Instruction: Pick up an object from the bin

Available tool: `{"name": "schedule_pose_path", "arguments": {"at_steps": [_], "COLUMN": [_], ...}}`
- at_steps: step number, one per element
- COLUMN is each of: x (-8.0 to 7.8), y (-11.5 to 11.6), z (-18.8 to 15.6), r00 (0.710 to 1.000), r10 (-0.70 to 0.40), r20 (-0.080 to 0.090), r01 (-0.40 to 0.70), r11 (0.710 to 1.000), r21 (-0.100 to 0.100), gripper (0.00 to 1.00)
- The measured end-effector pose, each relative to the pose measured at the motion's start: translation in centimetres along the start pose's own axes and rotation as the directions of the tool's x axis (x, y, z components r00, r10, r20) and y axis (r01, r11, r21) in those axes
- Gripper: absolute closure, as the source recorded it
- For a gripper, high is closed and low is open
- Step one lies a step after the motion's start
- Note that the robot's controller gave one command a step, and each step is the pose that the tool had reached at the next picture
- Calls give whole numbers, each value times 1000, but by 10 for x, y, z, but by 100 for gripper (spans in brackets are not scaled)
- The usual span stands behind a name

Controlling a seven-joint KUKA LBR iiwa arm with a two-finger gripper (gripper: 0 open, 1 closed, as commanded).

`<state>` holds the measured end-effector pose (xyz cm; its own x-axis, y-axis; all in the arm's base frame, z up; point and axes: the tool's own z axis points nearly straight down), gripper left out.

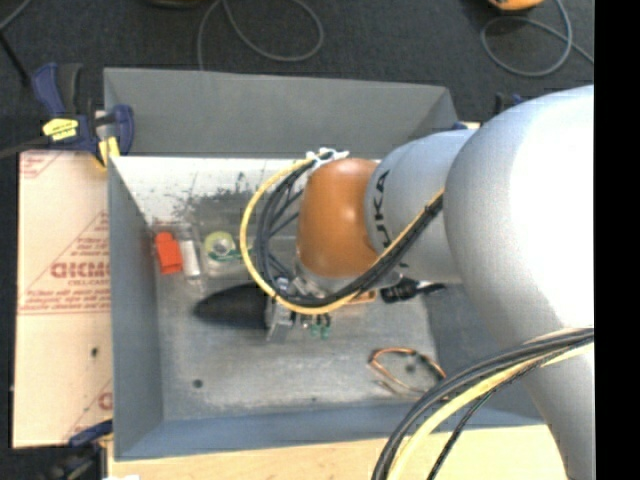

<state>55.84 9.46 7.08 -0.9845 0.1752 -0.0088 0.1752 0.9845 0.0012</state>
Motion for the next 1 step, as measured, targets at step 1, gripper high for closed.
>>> {"name": "schedule_pose_path", "arguments": {"at_steps": [1], "x": [0], "y": [0], "z": [0], "r00": [1000], "r10": [0], "r20": [0], "r01": [0], "r11": [1000], "r21": [0], "gripper": [100]}}
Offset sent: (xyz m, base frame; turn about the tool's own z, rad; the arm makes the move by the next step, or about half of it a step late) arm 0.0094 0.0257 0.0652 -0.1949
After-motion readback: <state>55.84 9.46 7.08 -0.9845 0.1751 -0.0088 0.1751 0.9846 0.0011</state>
